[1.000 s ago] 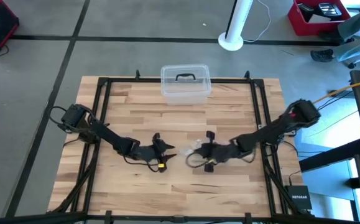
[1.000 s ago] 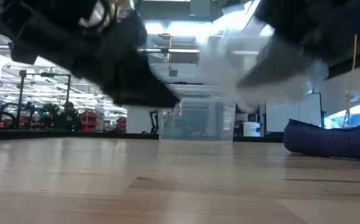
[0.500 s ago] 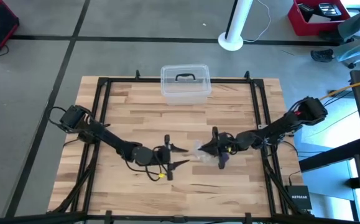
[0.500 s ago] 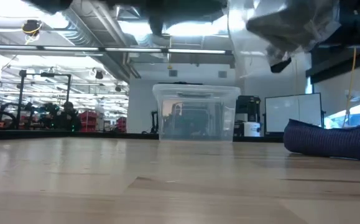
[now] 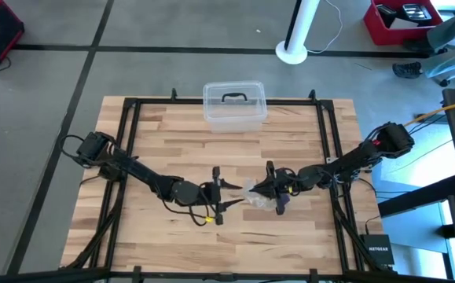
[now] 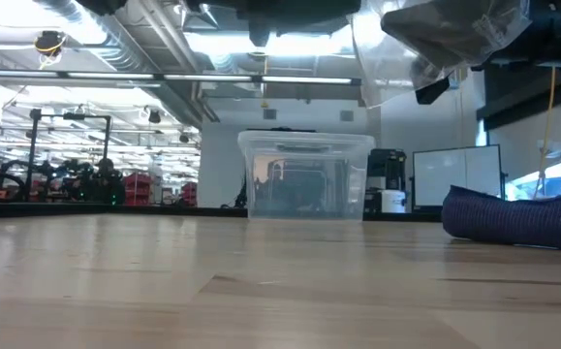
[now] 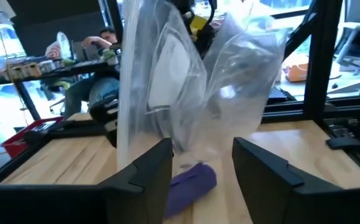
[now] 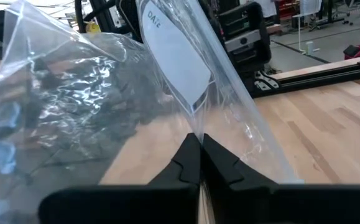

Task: Roll bandage
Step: Open the transparent zip bag

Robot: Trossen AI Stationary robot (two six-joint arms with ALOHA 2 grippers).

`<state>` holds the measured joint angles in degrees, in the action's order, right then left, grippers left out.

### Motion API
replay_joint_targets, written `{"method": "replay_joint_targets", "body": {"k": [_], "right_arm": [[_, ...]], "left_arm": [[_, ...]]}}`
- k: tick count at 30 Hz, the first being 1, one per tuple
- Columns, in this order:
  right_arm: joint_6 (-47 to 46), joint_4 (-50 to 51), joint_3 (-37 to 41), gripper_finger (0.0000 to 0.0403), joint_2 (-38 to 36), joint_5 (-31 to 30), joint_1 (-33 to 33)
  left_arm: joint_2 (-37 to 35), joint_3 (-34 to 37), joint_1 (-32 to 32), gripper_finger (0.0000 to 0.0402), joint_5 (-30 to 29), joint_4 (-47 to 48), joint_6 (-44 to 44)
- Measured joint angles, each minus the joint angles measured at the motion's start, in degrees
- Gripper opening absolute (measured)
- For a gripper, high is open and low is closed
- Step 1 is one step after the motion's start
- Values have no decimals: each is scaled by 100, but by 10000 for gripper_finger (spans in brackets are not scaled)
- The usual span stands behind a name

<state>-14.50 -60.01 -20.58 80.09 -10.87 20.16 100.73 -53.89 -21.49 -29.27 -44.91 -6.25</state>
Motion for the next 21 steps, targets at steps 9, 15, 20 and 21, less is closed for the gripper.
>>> {"method": "replay_joint_targets", "body": {"k": [9,15,20,21], "right_arm": [[0,27,0,5,-2,-4,0],[-2,61,0,5,-2,-18,0],[2,65,0,5,-2,-162,0],[4,69,0,5,-2,-206,0]], "left_arm": [[2,0,35,99,53,-279,-527],[2,0,171,15,530,-259,-549],[2,0,259,2,647,-118,-419],[2,0,247,2,645,-21,-402]]}}
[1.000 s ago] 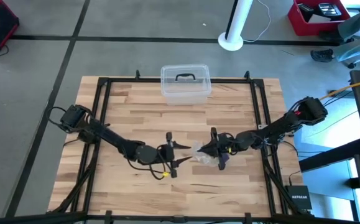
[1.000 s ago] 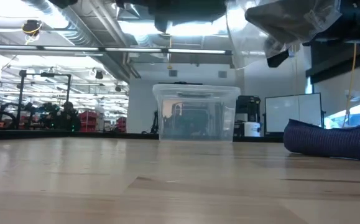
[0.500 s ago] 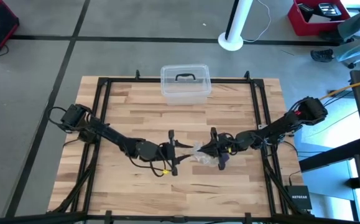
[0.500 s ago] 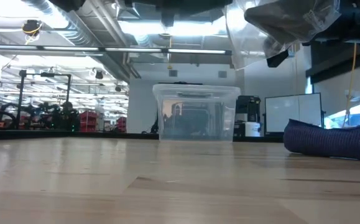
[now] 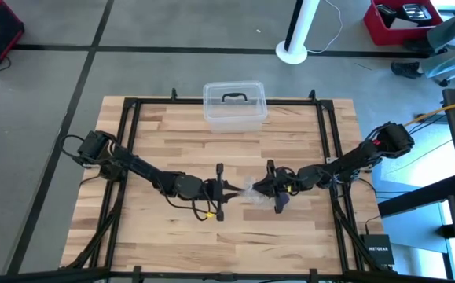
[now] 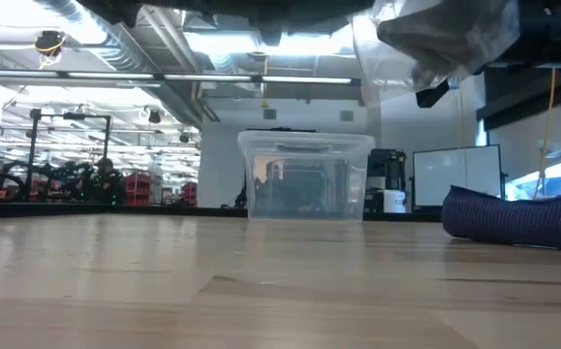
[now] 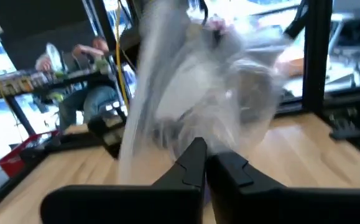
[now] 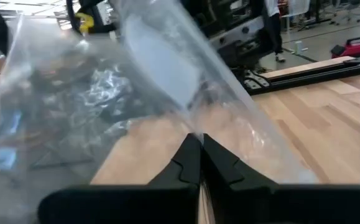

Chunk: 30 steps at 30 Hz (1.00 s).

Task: Roll bandage
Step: Open the transparent zip bag

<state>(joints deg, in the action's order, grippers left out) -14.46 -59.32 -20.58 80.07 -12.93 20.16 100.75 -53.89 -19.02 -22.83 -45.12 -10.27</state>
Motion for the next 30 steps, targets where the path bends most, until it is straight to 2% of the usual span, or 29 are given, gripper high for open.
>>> {"method": "replay_joint_targets", "body": {"k": [4,13,19,24,30], "right_arm": [[143,155,-1,5,-139,-268,7],[171,1238,-7,5,-610,-442,7],[171,1572,-5,5,-510,-208,7],[138,2298,-4,5,-479,-52,11],[856,2160,-5,5,52,23,55]], "left_arm": [[-27,0,-166,1,-107,581,257],[-66,-3,-617,0,-1432,2403,1054],[-68,0,-604,0,-1466,3146,1328],[-66,4,-518,0,-1487,4157,2164],[-66,0,-444,0,-1484,4238,2638]]}}
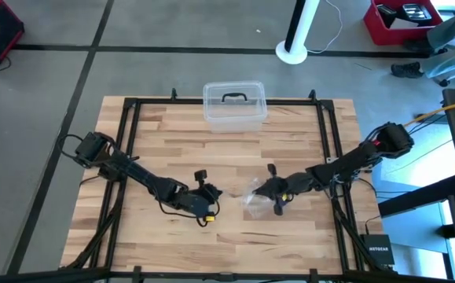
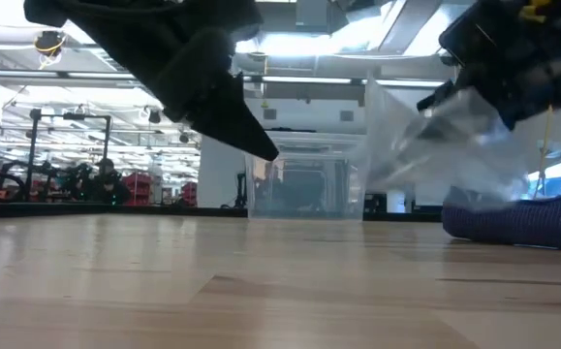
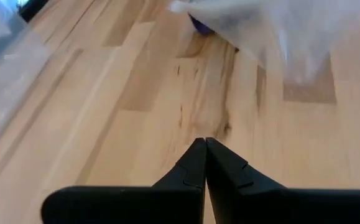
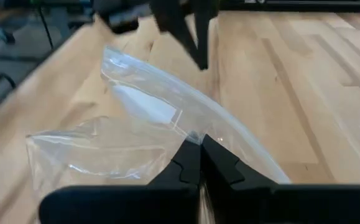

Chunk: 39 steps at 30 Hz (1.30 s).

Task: Roll bandage
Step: Open the transparent zip bag

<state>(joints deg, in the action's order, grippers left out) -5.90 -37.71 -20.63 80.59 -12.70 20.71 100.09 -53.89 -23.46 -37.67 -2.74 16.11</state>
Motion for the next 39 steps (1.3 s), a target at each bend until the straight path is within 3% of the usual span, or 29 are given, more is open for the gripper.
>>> {"method": "replay_joint_targets", "body": {"k": [5,11,14,19,24,30,39], "right_arm": [[793,-22,-282,5,690,-538,406],[1804,19,-821,5,1471,-2210,985],[2152,33,-1003,5,1722,-2703,1182],[2322,36,-1225,5,1962,-2933,1362],[2513,30,-1339,5,1986,-2934,1467],[2582,51,-1343,5,1986,-2873,1457],[2554,36,-1341,5,1986,-2742,1457]], "left_arm": [[0,2,200,21,169,41,651],[0,2,364,87,607,-188,908],[0,2,415,119,896,-481,891],[0,2,413,152,1035,-856,793],[167,2,404,161,1408,-1209,516],[573,4,417,162,2212,-1971,493],[614,7,565,162,2274,-1926,506]]}}
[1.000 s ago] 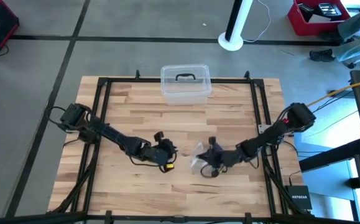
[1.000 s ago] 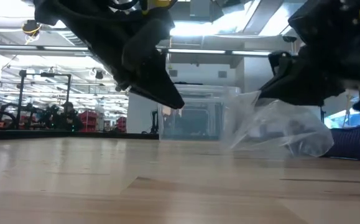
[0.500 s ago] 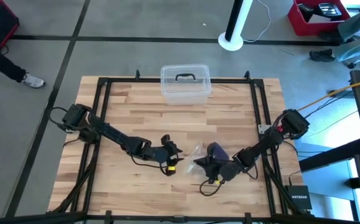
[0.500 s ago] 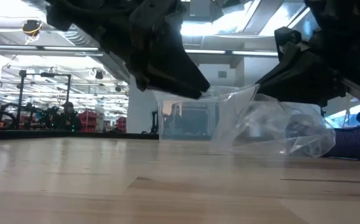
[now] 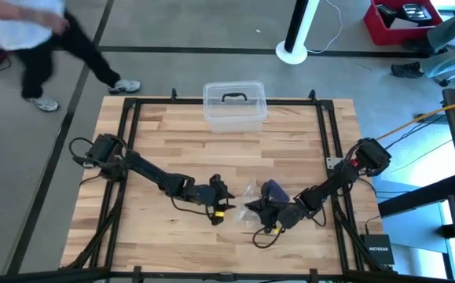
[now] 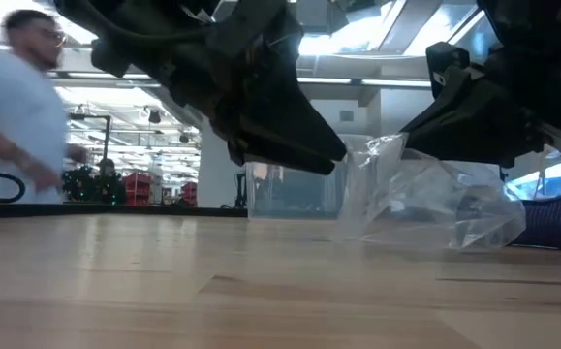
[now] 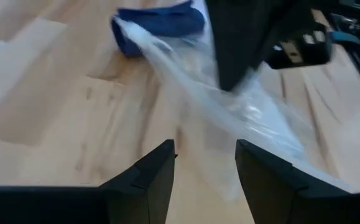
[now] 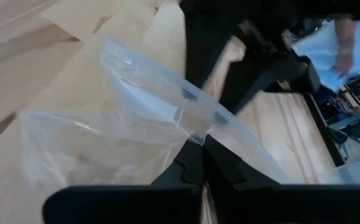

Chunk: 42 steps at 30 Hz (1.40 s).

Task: Roll bandage
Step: Open the transparent zip bag

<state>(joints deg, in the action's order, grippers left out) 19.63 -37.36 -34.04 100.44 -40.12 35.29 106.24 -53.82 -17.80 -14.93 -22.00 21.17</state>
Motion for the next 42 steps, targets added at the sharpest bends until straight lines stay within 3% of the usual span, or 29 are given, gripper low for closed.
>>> {"method": "replay_joint_targets", "body": {"k": [3,7,13,29,33,39,42], "right_arm": [[-2,-7,0,5,0,24,0],[-6,-22,0,5,-2,24,-2],[-141,-33,0,5,-2,76,-7],[-135,-190,-33,5,-4,228,-180],[-122,-178,-112,5,-4,241,-205],[-39,-60,-283,5,-4,223,-199],[-26,106,-326,5,-8,112,-189]], "left_arm": [[58,-4,57,162,33,-32,-351],[256,2,42,162,529,-426,-1030],[441,-5,-29,162,547,-1139,-1972],[599,-26,117,158,600,-1694,-1571],[596,-26,131,121,595,-1701,-1537],[590,-22,126,16,600,-1586,-1694],[547,-22,110,9,594,-1521,-1705]]}}
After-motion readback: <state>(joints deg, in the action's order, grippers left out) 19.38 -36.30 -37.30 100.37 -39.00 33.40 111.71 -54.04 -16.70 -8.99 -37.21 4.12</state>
